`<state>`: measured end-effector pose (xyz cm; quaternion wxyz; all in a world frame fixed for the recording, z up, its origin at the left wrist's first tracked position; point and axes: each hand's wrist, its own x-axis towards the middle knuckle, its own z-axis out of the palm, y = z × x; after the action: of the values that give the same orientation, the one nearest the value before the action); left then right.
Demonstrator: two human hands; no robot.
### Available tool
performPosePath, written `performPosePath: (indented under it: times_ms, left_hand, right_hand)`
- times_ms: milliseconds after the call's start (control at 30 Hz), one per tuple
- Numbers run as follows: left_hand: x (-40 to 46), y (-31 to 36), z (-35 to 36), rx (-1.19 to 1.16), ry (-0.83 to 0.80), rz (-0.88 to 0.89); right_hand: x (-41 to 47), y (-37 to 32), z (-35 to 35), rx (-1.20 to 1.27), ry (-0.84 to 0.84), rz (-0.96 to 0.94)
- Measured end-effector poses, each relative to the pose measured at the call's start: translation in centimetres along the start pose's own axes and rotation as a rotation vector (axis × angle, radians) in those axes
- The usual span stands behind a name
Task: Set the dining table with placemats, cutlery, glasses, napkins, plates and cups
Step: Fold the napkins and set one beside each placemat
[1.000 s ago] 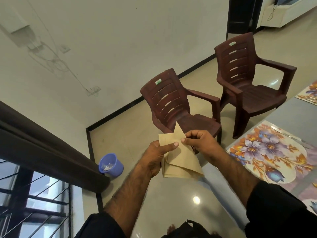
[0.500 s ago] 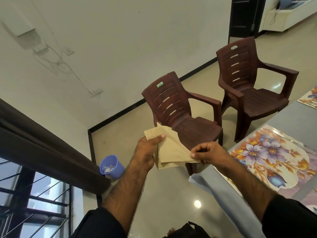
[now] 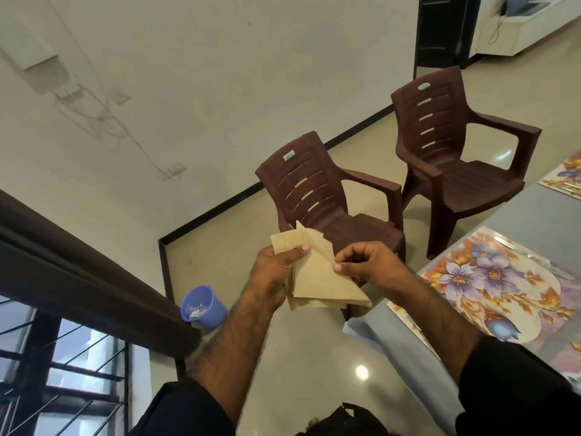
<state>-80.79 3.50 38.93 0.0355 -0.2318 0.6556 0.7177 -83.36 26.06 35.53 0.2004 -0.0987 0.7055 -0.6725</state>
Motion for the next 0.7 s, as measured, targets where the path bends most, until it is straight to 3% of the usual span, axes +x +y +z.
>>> performPosePath:
  times_ms: [167, 233, 400, 700]
  left_hand:
    - [0.7, 0.7, -2.2, -0.057, 0.079, 0.008]
    - [0.8, 0.4, -1.9, -0.019, 0.045, 0.016]
    - [-0.1, -0.4, 0.5, 0.077, -0.056, 0.001]
    - [1.4, 1.7, -2.1, -0.047, 0.111, 0.039]
  right_hand:
    - [-0.6, 2.0, -1.1, -0.012, 0.032, 0.015]
    - [-0.2, 1.3, -0.9, -0.012, 0.076, -0.013]
    - [1.1, -1.1, 1.2, -0.021, 0.007, -0.056]
    - [-1.2, 2.5, -1.4, 0.071, 0.011, -0.011]
